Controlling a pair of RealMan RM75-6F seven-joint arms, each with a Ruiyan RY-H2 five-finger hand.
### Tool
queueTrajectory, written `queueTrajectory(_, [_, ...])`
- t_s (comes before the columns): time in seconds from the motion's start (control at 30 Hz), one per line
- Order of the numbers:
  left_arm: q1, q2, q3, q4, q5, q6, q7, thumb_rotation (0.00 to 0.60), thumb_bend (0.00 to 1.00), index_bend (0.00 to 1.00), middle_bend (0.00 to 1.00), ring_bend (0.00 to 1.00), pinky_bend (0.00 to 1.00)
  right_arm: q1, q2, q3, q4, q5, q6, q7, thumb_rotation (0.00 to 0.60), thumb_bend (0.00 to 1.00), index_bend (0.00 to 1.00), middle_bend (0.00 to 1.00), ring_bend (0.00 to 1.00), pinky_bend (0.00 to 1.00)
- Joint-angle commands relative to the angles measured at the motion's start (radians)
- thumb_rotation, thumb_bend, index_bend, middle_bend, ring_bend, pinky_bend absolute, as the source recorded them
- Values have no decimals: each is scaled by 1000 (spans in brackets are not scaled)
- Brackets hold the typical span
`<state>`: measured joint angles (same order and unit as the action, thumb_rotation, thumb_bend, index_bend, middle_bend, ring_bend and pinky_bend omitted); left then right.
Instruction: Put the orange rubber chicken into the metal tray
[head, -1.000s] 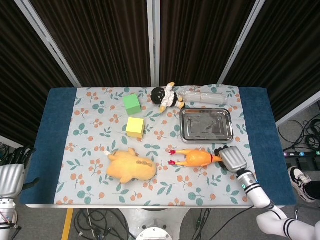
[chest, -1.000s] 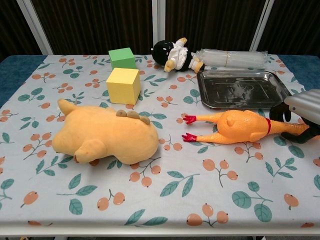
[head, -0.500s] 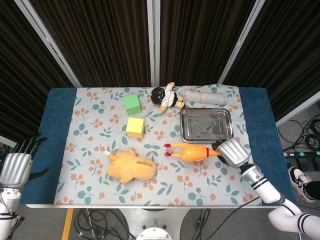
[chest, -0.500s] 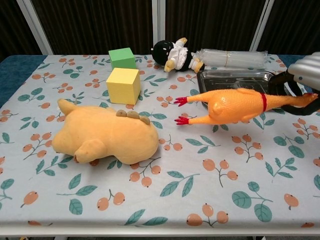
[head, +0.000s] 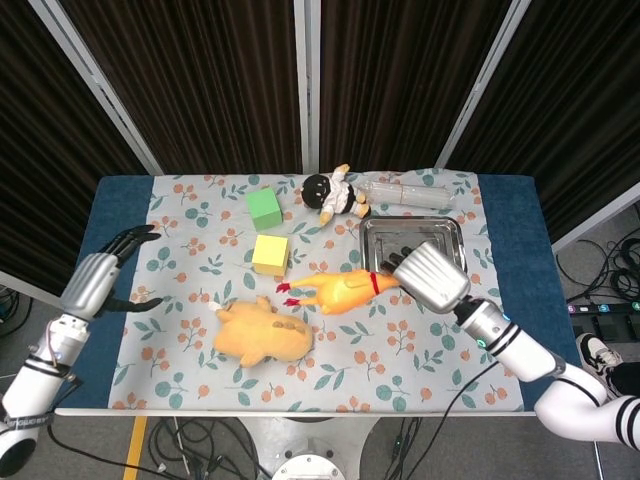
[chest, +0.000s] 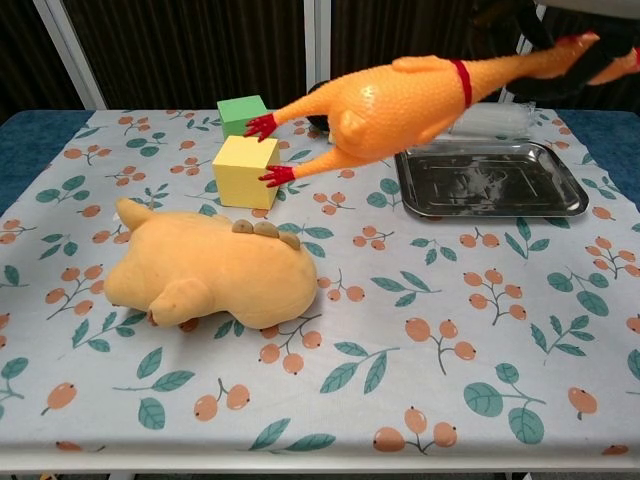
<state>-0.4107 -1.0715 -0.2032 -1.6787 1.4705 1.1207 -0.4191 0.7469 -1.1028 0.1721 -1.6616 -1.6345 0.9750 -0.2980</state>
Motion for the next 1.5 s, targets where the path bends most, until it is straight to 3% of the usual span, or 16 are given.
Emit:
queueTrajectory(0.03, [-144, 79, -34, -56, -74, -250, -184, 600, 37, 216, 203, 132, 244, 81, 9, 75, -74, 81, -78, -129, 600, 402, 985, 812, 772, 996])
queueTrajectory(0.33, [-300, 120, -65, -56, -58, -537, -570, 600, 37, 211, 200, 132, 244, 195, -16, 135, -112, 187, -167, -289, 600, 402, 985, 812, 772, 996])
queueTrajectory(0.5, [-344, 129, -74, -41, 15, -576, -773, 600, 37, 212, 200, 132, 245, 245, -26, 147, -114, 232, -196, -361, 600, 402, 987, 812, 772, 996])
queueTrajectory(0.83, [-466, 120, 5, -10, 165, -632, -1066, 600, 37, 212, 207, 164, 250, 339, -41, 158, -110, 304, -230, -473, 600, 402, 994, 812, 772, 996])
queueTrajectory(0.97, [-505, 114, 59, 9, 232, -606, -1134, 600, 37, 221, 233, 178, 258, 362, -58, 153, -106, 329, -223, -497, 600, 402, 995, 812, 772, 997])
queueTrajectory(1.2, [-576, 99, 135, 24, 257, -600, -1212, 600, 39, 240, 257, 205, 287, 388, -83, 128, -89, 373, -211, -535, 600, 402, 997, 813, 772, 997])
queueTrajectory(1.5, [-638, 87, 159, 52, 189, -627, -1186, 600, 42, 247, 259, 206, 292, 417, -107, 105, -74, 406, -202, -541, 600, 402, 997, 814, 772, 997])
